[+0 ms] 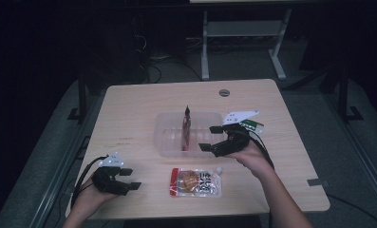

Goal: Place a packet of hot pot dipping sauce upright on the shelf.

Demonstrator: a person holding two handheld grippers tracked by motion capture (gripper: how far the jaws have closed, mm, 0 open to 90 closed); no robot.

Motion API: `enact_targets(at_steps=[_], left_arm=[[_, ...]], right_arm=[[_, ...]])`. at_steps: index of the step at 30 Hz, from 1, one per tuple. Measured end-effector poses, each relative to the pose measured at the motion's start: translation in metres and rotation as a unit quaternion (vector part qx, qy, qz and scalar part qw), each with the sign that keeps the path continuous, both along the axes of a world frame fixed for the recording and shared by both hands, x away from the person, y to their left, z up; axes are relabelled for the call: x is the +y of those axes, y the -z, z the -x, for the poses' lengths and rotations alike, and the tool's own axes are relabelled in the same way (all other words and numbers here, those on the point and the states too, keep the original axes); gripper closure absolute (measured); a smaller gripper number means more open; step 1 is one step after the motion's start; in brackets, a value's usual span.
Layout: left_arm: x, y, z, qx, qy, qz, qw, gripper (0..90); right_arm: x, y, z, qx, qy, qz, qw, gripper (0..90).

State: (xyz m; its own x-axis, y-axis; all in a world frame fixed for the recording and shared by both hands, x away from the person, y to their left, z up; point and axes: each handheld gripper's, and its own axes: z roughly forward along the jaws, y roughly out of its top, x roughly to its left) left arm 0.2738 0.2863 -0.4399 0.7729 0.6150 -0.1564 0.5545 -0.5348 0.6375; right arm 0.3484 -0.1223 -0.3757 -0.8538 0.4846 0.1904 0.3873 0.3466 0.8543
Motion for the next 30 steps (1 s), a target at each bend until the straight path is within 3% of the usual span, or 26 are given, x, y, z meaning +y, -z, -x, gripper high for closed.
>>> enact_targets(at_steps=[12,17,25,30], left_arm=[[-0.005,-0.001,0.001,-0.004,0.007,0.001,1.0000,24.6],[-0.007,-0.002,0.004,-0.003,0.013,0.002,0.9999,24.1],[-0.006,-0.003,0.008,-0.010,0.014,0.007,0.9998,24.2],[-0.009,-0.005,0.010,-0.015,0.024,-0.003,0.9996,24.2]], right_arm=[[-0.013,0.013,0.026,0.003,0.002,0.030,0.9995,17.3],[-0.018,0.020,0.036,0.006,0.000,0.046,0.9989,17.3],[-0.028,0.025,0.055,0.007,-0.002,0.050,0.9987,17.3],[-0.035,0.030,0.068,0.008,0.000,0.063,0.9980,17.2]])
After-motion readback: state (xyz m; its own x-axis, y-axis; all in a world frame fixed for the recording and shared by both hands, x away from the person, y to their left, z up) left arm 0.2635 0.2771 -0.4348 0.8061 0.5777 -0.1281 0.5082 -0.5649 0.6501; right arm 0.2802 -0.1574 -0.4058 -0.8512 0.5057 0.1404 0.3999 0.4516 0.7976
